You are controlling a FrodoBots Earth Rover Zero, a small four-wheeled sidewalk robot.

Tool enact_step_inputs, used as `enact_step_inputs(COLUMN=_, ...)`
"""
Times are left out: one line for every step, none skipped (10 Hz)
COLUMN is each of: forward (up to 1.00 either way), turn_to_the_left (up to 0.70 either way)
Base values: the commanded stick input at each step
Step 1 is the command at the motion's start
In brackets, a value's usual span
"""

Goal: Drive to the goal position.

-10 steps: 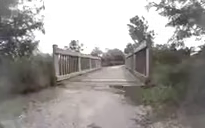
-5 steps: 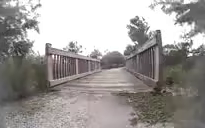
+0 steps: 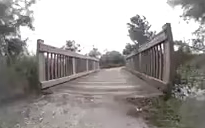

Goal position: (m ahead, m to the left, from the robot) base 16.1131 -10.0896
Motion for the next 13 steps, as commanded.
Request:
enact_step_inputs(forward=0.70, turn_to_the_left=0.00)
enact_step_inputs(forward=0.70, turn_to_the_left=0.00)
enact_step_inputs(forward=0.70, turn_to_the_left=0.00)
enact_step_inputs(forward=0.70, turn_to_the_left=0.00)
enact_step_inputs(forward=0.70, turn_to_the_left=0.00)
enact_step_inputs(forward=0.70, turn_to_the_left=0.00)
enact_step_inputs(forward=0.70, turn_to_the_left=0.00)
enact_step_inputs(forward=0.70, turn_to_the_left=0.00)
enact_step_inputs(forward=0.70, turn_to_the_left=0.00)
enact_step_inputs(forward=0.70, turn_to_the_left=0.00)
enact_step_inputs(forward=0.70, turn_to_the_left=0.00)
enact_step_inputs(forward=0.70, turn_to_the_left=0.00)
enact_step_inputs(forward=0.70, turn_to_the_left=0.00)
